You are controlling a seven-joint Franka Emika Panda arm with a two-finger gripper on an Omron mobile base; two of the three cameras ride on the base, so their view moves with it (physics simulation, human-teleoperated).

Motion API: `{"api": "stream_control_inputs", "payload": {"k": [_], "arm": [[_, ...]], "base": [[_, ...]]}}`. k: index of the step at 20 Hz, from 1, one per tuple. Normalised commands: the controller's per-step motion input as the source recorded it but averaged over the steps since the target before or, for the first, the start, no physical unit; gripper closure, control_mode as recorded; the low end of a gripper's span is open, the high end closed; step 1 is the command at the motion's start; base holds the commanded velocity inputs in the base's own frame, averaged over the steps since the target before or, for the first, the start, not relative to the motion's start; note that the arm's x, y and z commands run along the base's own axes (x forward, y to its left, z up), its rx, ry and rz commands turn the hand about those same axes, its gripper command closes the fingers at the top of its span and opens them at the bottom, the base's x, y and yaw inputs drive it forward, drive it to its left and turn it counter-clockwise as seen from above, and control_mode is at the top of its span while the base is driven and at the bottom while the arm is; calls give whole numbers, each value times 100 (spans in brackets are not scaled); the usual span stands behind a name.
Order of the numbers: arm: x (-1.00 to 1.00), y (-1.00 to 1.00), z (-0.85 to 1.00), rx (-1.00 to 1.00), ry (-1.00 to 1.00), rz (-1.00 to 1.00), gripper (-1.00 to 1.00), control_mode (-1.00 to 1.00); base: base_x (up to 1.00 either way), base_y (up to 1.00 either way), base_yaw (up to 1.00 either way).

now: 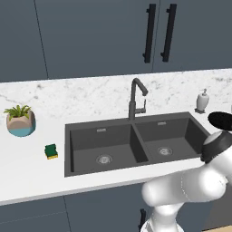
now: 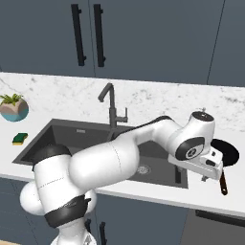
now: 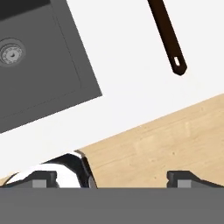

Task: Pick the pan and sponge and place them into the sink. Then turn on the water.

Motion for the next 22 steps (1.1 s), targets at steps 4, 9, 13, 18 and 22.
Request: {"api": "stream_control_inputs", "payload": {"k": [4,9,13,18,22], "arm": [[24,-41,-31,-7,0,0,-100,-100],[24,-41,-19,-3,0,0,-100,-100],[21,-42,-6,0,0,0,-100,-100],[23,-44,-7,0,0,0,-100,-100],[22,-37,-20,0,1,0,-100,-100]], "base": [[0,0,0],[0,0,0],[0,0,0],[0,0,0],[0,0,0]]}}
